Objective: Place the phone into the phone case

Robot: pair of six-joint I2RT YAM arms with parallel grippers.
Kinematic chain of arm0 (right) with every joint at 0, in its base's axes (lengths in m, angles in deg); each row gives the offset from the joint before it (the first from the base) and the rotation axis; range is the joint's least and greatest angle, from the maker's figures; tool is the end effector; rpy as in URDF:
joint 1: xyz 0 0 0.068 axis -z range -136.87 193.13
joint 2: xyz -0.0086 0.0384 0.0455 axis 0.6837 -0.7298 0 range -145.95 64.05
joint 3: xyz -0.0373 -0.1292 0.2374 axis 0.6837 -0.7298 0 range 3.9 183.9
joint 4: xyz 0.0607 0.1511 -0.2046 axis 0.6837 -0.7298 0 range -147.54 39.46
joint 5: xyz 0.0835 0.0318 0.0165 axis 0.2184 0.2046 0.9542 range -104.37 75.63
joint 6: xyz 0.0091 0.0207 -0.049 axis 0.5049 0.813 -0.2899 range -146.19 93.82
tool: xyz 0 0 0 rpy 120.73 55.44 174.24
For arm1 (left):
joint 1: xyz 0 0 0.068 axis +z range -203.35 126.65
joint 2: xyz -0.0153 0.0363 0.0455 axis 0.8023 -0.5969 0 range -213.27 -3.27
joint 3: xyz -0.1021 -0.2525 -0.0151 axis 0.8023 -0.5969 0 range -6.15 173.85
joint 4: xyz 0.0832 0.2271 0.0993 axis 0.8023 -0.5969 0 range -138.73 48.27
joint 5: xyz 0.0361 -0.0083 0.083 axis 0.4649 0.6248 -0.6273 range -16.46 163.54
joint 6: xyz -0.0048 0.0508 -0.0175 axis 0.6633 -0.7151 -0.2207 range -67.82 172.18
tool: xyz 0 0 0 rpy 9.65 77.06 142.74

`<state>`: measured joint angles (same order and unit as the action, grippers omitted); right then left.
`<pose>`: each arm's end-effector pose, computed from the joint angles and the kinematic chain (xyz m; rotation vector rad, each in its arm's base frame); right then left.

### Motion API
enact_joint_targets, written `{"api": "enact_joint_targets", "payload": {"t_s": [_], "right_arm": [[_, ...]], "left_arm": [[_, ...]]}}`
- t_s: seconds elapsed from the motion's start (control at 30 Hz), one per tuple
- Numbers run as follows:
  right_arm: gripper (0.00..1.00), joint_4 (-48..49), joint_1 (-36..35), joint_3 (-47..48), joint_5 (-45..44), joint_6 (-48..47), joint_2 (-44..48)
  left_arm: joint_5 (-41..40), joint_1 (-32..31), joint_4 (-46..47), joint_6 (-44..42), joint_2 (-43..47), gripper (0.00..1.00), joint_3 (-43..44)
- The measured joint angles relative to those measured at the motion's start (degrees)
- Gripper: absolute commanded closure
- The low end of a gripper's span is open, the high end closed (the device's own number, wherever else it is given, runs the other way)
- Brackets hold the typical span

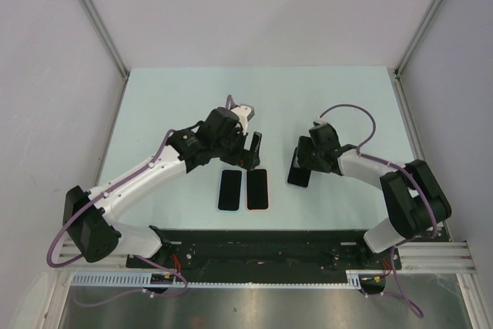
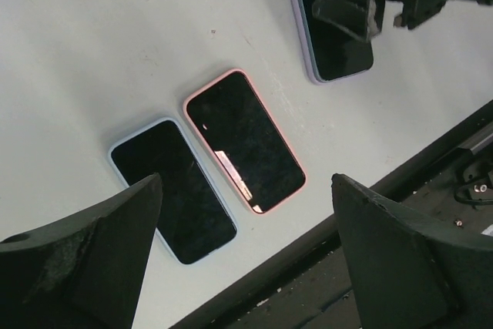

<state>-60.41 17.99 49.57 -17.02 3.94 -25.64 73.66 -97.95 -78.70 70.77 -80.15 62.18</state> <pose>0.2731 0.1264 0.1619 0.1296 2.5393 0.3322 0.2050 -0.2023 0.3152 0.5479 2.3680 -0.5231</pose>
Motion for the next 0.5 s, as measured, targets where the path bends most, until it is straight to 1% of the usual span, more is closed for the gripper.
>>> {"api": "enact_joint_targets", "payload": {"t_s": [0.17, 0.3, 0.33, 0.4, 0.5], "right_arm": [[0.3, 1.7, -3.43, -6.08, 3.78, -0.17, 5.73], [0.28, 1.95, -6.88, -8.2, 5.38, -0.17, 8.02], [0.25, 1.68, -7.43, -8.5, 5.66, -0.13, 8.46], [0.23, 0.63, -7.87, -8.85, 6.08, 0.31, 9.44], [0.22, -2.34, -7.19, -9.53, 6.19, 1.22, 12.07]], "left_arm": [[2.27, 0.7, 1.01, 3.72, 0.61, 0.07, -1.27], [4.0, 0.76, 2.6, 6.19, 0.5, 0.08, -1.27], [4.61, 0.76, 2.99, 6.86, 0.22, 0.09, -1.27], [5.49, 0.76, 3.67, 7.54, -1.07, 0.12, -1.01], [6.8, 0.81, 4.39, 8.22, -5.11, 0.2, 0.57]]}}
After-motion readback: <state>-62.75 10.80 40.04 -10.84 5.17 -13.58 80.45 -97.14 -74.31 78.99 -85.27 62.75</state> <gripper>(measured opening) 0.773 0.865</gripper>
